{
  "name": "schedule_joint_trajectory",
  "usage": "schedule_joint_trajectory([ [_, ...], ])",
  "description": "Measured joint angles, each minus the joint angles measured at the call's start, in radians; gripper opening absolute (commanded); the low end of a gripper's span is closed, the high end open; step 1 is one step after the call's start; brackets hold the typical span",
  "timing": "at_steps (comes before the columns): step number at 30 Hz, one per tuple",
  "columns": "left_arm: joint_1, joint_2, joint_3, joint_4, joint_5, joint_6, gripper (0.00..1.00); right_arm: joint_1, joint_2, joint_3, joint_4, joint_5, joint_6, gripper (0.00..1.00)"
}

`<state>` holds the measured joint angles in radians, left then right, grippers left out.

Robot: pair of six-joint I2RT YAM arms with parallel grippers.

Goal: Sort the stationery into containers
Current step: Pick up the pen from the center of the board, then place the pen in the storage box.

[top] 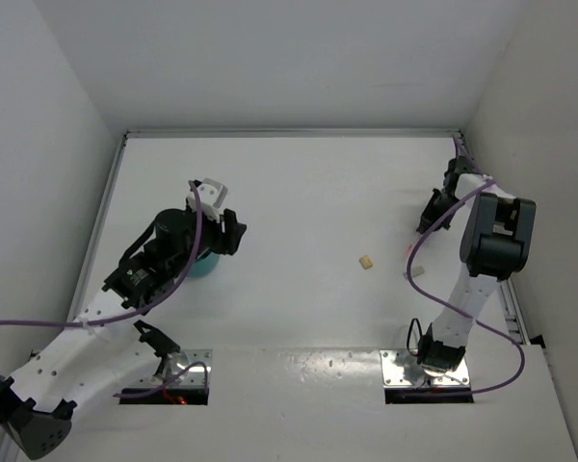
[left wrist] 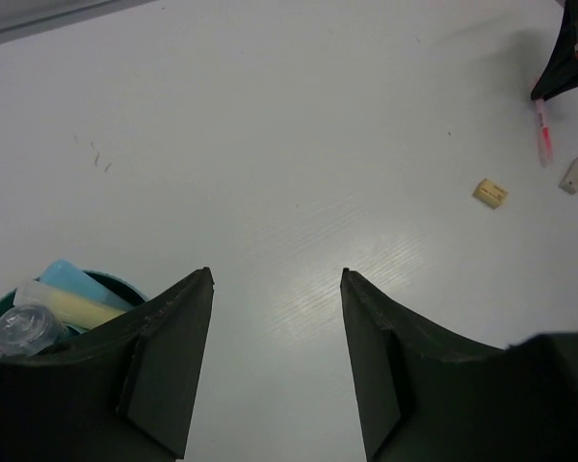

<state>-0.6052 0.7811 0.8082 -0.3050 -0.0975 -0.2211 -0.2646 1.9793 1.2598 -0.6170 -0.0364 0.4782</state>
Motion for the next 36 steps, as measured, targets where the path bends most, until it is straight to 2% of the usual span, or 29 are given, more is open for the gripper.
schedule_joint_trajectory([
  [6,0.000,-0.051,-0.023,0.009,-0.064,0.003,0.62,0.038,0.082,0.257,-0.010,-0.159,-0.003,0.00],
  [10,0.000,-0.136,-0.056,0.030,-0.144,0.004,0.62,0.144,0.111,0.498,0.012,-0.214,-0.045,0.00],
  [14,0.000,-0.251,-0.105,0.069,-0.286,-0.001,0.62,0.361,0.113,0.706,0.081,-0.175,-0.184,0.00],
  [16,0.006,-0.314,-0.129,0.087,-0.384,-0.011,0.68,0.505,0.112,0.766,0.143,-0.146,-0.275,0.00],
  [17,0.012,-0.346,-0.140,0.093,-0.438,-0.021,0.71,0.576,0.111,0.779,0.180,-0.140,-0.319,0.00],
  [21,0.048,-0.441,-0.161,0.121,-0.653,-0.063,0.71,0.819,0.106,0.738,0.324,-0.182,-0.460,0.00],
  [24,0.070,-0.459,-0.168,0.135,-0.769,-0.086,0.71,0.916,0.106,0.694,0.389,-0.247,-0.499,0.00],
  [27,0.097,-0.469,-0.178,0.134,-0.818,-0.101,0.71,0.945,0.125,0.692,0.509,-0.342,-0.427,0.00],
  [30,0.113,-0.498,-0.185,0.138,-0.834,-0.106,0.71,0.941,0.190,0.739,0.689,-0.437,-0.283,0.00],
  [33,0.122,-0.550,-0.192,0.151,-0.834,-0.107,0.71,0.942,0.320,0.874,0.820,-0.508,-0.130,0.00],
  [36,0.129,-0.590,-0.198,0.173,-0.832,-0.107,0.71,0.958,0.426,0.982,0.872,-0.546,-0.037,0.00],
])
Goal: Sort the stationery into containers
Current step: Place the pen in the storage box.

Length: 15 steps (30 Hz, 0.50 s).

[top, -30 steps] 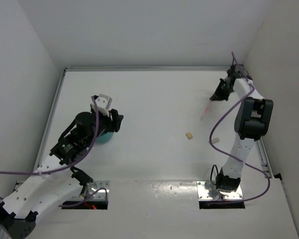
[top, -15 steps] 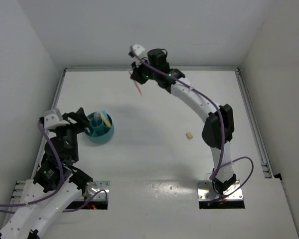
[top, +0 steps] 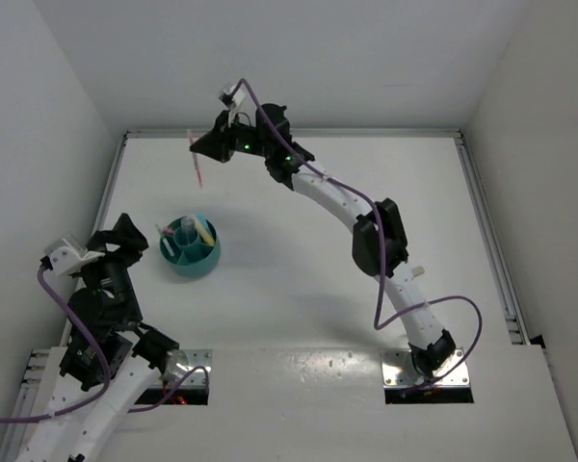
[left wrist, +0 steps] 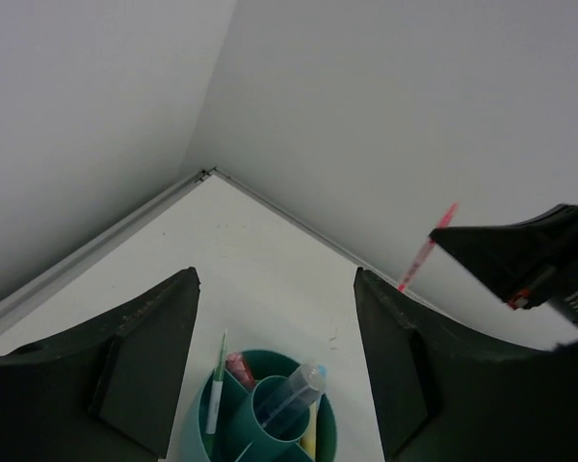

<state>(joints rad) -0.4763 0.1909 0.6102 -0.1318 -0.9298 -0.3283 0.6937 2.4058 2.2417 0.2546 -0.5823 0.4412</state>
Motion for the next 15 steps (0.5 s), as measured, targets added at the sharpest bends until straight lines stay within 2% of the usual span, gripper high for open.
schedule_joint_trajectory([
  [7,0.002,-0.018,-0.006,0.023,0.021,0.001,0.72,0.102,0.096,0.025,0.094,-0.100,0.079,0.00],
  [15,0.011,-0.018,-0.007,0.029,0.044,0.002,0.72,0.201,0.106,0.009,0.216,-0.196,0.082,0.00],
])
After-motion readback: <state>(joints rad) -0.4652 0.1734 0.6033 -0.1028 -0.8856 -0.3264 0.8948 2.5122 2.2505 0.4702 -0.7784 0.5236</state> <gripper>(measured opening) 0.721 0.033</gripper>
